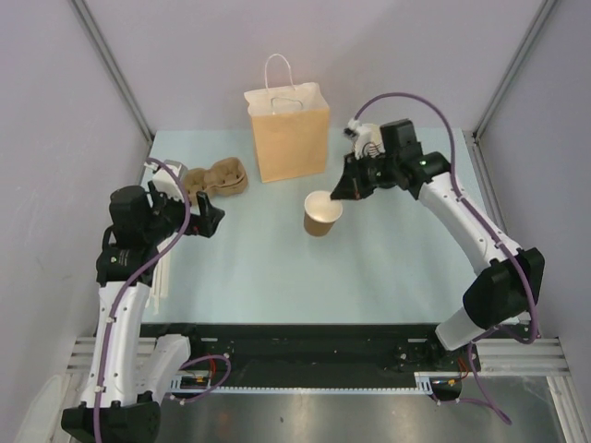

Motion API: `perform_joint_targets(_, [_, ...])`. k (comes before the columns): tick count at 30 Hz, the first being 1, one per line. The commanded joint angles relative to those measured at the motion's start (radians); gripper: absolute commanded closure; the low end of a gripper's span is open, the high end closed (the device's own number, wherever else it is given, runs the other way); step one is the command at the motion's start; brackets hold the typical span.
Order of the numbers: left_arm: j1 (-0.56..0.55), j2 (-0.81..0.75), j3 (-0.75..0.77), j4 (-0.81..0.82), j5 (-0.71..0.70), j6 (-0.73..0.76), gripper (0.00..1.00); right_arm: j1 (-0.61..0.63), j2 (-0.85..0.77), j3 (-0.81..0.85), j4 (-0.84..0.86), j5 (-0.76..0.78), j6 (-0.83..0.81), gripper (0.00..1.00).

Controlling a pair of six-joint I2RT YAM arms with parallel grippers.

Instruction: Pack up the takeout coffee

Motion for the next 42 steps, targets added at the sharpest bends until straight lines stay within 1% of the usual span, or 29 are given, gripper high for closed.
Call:
perform_joint_targets(1, [-0.002, -0.015, -0.031, 0.042, 0.088, 0.018, 0.01, 0.101, -0.013, -0.055, -0.021, 0.015, -0.183, 1.00])
perform_joint_targets(2, [-0.002, -0.012, -0.033, 0.042, 0.101, 0.017, 0.00, 0.136, -0.001, -0.075, -0.020, 0.023, -0.202, 1.00])
perform_joint_targets(6, [-0.003, 0.013, -0.050, 0.035, 0.154, 0.014, 0.01, 0.195, 0.051, -0.104, 0.005, 0.056, -0.248, 1.00])
perform_joint_targets(9, [-0.003, 0.008, -0.071, 0.061, 0.177, 0.012, 0.00, 0.215, 0.085, -0.142, 0.060, 0.084, -0.257, 1.00])
perform_joint_targets(13, [-0.002, 0.008, -0.080, 0.085, 0.197, -0.002, 0.01, 0.227, 0.125, -0.178, 0.113, 0.082, -0.257, 1.00])
perform_joint_targets(17, [-0.002, 0.021, -0.090, 0.104, 0.205, -0.006, 0.01, 0.236, 0.133, -0.237, 0.199, 0.082, -0.242, 1.00])
perform_joint_targets(20, [-0.002, 0.027, -0.094, 0.114, 0.210, -0.017, 0.01, 0.244, 0.136, -0.267, 0.233, 0.092, -0.242, 1.00])
perform_joint_targets(23, [-0.003, 0.034, -0.082, 0.120, 0.220, -0.017, 0.01, 0.246, 0.134, -0.286, 0.252, 0.101, -0.250, 1.00])
perform_joint_targets(27, [-0.003, 0.039, -0.105, 0.142, 0.219, -0.028, 0.01, 0.246, 0.146, -0.308, 0.268, 0.102, -0.244, 1.00])
perform_joint_targets(32, [-0.003, 0.048, -0.080, 0.160, 0.229, -0.049, 0.01, 0.246, 0.137, -0.309, 0.276, 0.122, -0.250, 1.00])
perform_joint_targets(36, [-0.003, 0.038, -0.129, 0.189, 0.222, -0.072, 0.01, 0.247, 0.125, -0.336, 0.293, 0.131, -0.243, 1.00])
perform_joint_targets(42, [-0.003, 0.028, -0.122, 0.186, 0.214, -0.058, 0.00, 0.246, 0.100, -0.339, 0.296, 0.150, -0.251, 1.00])
